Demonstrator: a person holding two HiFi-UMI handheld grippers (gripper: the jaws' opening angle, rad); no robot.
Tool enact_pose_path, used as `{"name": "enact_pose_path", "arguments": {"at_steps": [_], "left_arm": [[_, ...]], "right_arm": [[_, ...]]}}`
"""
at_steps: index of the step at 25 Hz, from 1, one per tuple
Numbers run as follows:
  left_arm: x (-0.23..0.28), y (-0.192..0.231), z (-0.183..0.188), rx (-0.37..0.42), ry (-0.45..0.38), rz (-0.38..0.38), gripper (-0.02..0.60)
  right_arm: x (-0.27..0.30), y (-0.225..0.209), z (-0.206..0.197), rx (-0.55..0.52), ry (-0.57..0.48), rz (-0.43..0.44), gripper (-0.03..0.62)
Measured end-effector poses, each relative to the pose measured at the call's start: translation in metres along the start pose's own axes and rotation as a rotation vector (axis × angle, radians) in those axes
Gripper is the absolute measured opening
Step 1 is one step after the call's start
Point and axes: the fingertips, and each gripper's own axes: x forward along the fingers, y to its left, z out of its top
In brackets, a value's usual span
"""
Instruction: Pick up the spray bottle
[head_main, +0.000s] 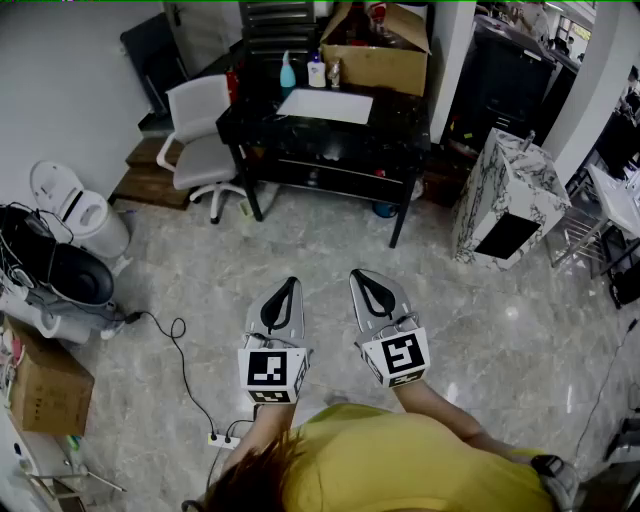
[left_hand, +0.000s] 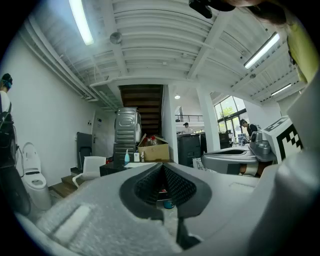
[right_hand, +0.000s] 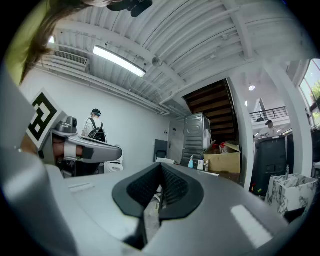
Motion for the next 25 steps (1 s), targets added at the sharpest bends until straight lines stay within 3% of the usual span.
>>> {"name": "enact_pose_path", "arguments": {"at_steps": [5,10,13,25], "left_arm": [[0.014,-0.003,-0.003,-0.016,0.001,-0.007,0.003],[0.034,0.004,-0.013,-0.023,0.01,-0.002,0.002],[0.054,0.014,-0.02,-0.03,0.014,-0.012,0.002],[0.18,0.097,-0.027,-0.031,0.02,-0.048,0.002]], "right_arm": [[0.009,-0.008,-0.006,-0.036,-0.001,0.022,0.002],[0.023,-0.021,-0.018,-0.01,0.0,0.022,0.003],[0.041,-0.034,-0.024,0.023,-0.002,0.013,0.036],[0.18,-0.092,-0.052,0.055,0.045,-0.015,0.115]]}}
